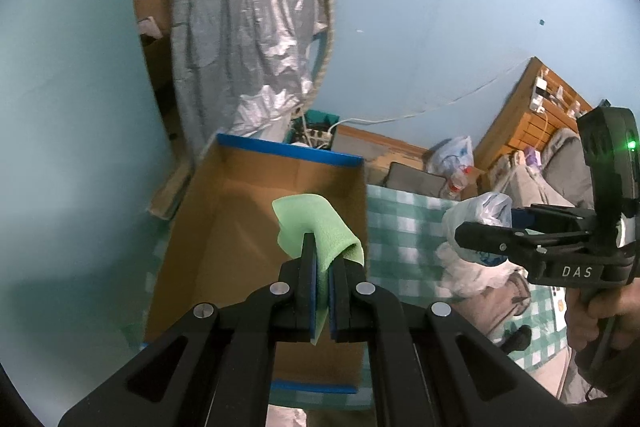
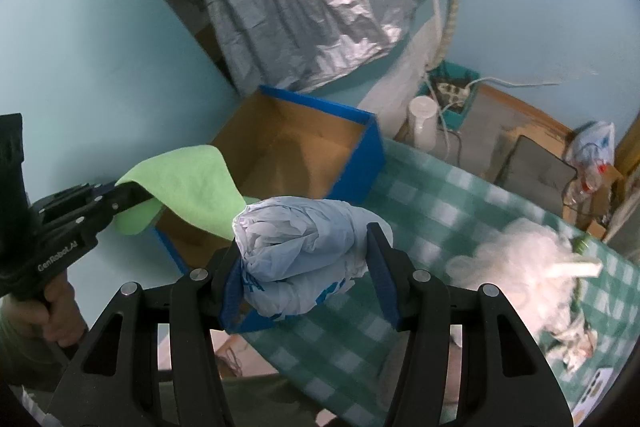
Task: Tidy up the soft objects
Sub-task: 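Lift the green cloth and blue sock and carry both toward the cardboard box, then open both grippers to drop the cloth and sock into the box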
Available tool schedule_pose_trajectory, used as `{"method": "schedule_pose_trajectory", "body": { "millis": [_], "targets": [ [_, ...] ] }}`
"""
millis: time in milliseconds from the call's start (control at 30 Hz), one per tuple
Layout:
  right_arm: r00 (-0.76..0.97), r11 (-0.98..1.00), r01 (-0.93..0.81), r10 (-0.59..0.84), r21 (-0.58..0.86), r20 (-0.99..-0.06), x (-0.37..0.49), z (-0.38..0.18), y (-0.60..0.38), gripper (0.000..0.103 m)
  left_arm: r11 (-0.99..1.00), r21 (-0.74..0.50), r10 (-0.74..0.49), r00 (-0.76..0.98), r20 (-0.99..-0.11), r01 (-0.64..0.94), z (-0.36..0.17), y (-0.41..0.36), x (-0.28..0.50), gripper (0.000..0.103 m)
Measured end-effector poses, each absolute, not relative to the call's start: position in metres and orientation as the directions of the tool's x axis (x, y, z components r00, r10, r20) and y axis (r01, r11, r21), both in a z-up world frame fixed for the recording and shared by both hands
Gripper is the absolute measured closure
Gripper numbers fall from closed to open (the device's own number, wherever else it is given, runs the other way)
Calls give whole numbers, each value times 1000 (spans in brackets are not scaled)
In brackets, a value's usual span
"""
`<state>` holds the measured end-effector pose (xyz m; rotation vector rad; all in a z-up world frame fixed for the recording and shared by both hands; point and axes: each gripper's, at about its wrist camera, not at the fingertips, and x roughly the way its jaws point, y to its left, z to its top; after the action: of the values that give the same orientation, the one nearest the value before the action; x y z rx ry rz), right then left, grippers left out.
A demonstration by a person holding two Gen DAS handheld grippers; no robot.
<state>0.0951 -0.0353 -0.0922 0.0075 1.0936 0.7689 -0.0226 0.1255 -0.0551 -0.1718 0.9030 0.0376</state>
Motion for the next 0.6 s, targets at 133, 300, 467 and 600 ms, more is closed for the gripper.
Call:
{"method": "schedule_pose_trajectory", "body": {
  "millis": [133, 300, 467, 600],
  "targets": [
    [205, 724, -586, 566, 364, -798, 98, -95, -9, 48, 986, -116, -19, 606, -796, -121, -62, 139, -23, 99],
    [164, 702, -609, 566, 369, -808, 104, -102, 18, 48, 985, -114, -17, 577, -817, -133, -77, 154, -18, 99],
    [116, 690, -610, 565, 390, -817, 110, -115, 40, 48, 984, -108, -13, 553, -833, -140, -90, 166, -12, 99],
    [90, 685, -613, 556, 395, -826, 114, -125, 58, 48, 982, -112, -13, 543, -839, -150, -97, 173, -9, 99]
  ]
}}
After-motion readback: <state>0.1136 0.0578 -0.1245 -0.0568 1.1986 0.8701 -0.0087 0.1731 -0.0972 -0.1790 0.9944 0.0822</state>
